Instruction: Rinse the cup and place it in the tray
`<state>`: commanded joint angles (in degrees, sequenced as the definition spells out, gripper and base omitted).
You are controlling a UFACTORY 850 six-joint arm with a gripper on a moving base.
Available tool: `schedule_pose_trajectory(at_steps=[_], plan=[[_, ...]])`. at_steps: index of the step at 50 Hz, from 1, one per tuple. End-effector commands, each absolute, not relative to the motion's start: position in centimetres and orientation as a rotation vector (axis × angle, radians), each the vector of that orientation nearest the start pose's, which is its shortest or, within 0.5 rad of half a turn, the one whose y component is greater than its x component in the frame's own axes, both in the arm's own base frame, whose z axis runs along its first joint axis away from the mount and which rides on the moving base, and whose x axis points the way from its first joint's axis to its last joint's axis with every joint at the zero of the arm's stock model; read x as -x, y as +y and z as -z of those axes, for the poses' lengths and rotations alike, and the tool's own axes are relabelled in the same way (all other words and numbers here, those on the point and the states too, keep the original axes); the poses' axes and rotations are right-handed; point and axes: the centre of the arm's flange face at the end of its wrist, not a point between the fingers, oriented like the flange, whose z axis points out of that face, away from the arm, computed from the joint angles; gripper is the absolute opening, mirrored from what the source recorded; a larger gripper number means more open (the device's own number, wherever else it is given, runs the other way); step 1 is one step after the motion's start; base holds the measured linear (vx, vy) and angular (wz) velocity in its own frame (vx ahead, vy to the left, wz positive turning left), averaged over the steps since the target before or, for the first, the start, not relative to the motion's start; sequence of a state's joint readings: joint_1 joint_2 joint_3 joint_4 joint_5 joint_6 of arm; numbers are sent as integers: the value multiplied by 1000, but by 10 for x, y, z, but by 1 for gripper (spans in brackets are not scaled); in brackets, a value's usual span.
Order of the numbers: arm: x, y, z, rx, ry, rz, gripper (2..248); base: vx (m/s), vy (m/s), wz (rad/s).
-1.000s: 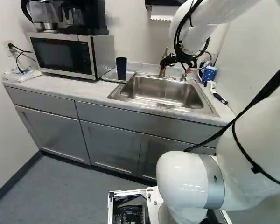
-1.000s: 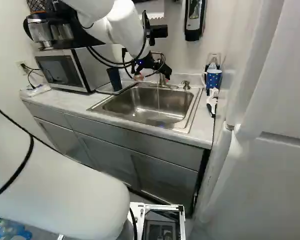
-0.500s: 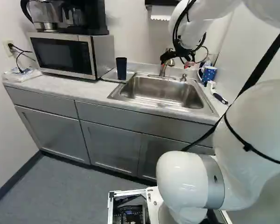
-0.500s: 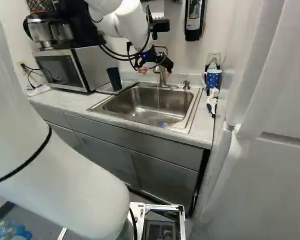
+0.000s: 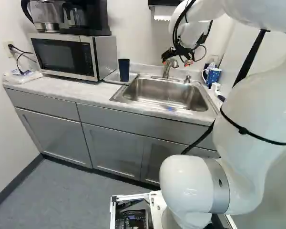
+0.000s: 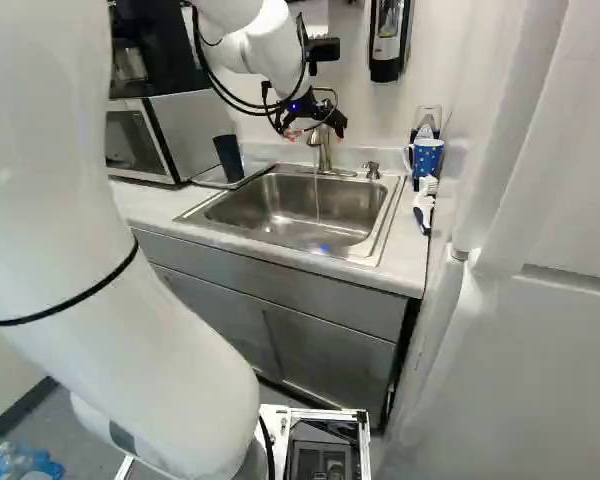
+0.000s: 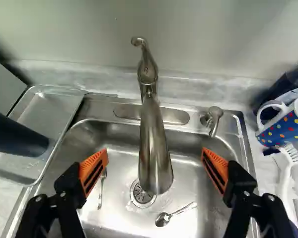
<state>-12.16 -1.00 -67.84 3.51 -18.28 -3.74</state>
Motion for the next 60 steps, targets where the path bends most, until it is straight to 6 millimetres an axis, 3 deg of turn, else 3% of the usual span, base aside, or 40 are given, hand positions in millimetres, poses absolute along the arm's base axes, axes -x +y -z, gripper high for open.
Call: schedule_pose_trajectory(at_steps=[38,60], plan=[[-590,-108,-684,2737,225,1731,247,0,0,0],[-605,-86,-692,2651,120,1884,247,0,0,0]])
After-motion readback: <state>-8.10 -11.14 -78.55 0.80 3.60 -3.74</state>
